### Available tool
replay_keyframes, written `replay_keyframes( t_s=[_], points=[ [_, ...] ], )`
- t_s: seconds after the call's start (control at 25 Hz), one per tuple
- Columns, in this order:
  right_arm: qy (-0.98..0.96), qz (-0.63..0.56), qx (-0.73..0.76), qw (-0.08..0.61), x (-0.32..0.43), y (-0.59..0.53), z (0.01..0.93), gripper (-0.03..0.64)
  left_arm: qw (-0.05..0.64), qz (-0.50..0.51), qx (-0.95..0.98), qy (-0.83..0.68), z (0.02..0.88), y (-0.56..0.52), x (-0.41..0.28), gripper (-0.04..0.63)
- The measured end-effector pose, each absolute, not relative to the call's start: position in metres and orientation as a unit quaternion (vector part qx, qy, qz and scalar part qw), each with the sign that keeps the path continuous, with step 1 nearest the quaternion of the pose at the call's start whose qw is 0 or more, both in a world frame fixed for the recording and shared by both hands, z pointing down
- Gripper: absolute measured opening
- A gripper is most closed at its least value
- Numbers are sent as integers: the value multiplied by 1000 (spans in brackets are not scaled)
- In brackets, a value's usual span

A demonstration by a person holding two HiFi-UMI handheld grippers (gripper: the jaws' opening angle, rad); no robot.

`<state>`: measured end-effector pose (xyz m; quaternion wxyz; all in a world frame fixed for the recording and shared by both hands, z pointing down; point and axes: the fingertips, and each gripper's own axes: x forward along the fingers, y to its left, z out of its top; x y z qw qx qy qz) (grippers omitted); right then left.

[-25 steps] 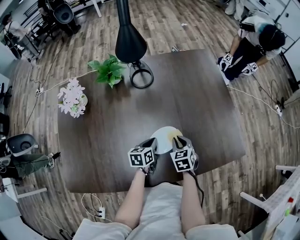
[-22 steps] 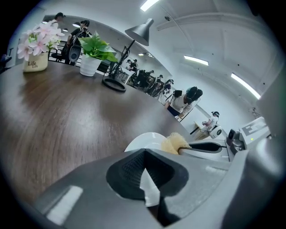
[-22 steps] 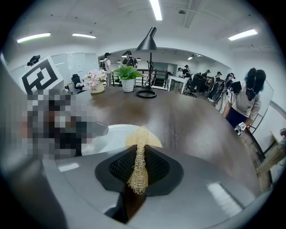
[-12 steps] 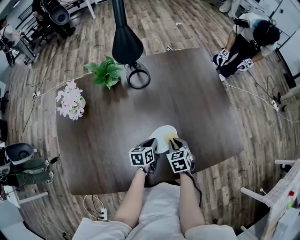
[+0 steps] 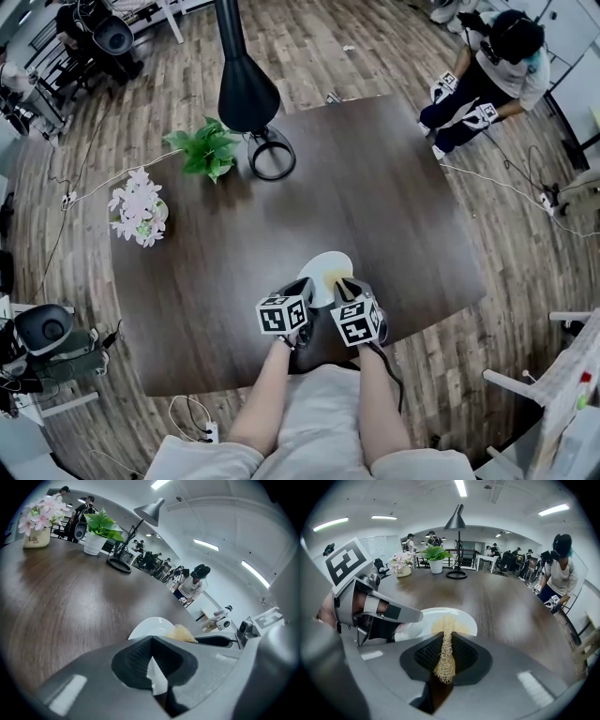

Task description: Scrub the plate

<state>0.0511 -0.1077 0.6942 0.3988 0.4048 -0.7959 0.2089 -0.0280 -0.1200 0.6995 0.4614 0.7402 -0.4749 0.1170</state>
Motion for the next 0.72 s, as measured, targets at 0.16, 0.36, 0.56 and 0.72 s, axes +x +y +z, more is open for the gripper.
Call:
replay_keyframes(
  t_s=[0.16, 0.36, 0.56, 0.72],
  points=[
    [-796, 211, 398, 405, 48, -106, 696, 67, 464, 114, 741, -471, 700, -120, -28, 0],
    [-797, 215, 387, 411, 44, -103, 697, 67, 465, 109, 740, -474, 699, -121, -28, 0],
    [-800, 214, 379, 414, 38, -100, 697, 67, 466, 100, 739, -476, 698, -122, -30, 0],
    [-802, 216, 375, 412, 33, -95, 698, 67, 465, 98, 741, -474, 699, -121, -29, 0]
  ],
)
